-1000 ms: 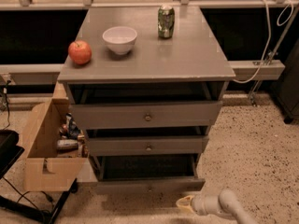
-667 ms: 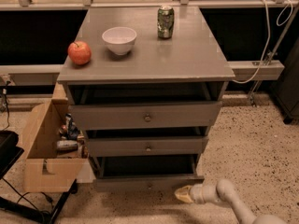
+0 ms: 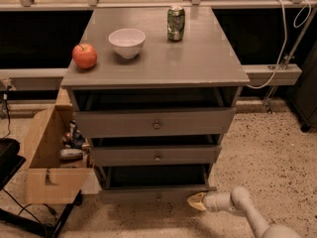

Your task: Close bottom drawer

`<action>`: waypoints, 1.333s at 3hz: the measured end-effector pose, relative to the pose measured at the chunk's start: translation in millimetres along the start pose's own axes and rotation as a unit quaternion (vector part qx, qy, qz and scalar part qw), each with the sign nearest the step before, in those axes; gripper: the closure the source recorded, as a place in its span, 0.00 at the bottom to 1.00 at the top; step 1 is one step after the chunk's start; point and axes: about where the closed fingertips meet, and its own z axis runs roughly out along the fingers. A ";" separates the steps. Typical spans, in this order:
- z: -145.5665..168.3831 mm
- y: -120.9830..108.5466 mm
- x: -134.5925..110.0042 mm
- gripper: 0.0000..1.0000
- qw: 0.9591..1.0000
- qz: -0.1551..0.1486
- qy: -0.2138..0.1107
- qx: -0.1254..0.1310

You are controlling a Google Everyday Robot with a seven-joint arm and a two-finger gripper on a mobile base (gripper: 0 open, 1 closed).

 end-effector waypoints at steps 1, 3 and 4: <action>36.8 -2.6 -15.2 1.00 0.999 -0.007 -0.011 -0.045; 29.3 -28.0 -25.5 1.00 0.999 -0.012 -0.010 -0.032; 30.2 -46.6 -41.3 1.00 0.999 -0.016 -0.011 -0.034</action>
Offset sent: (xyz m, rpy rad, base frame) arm 0.1902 -0.0584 0.0090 -0.0276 -0.0996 -0.0239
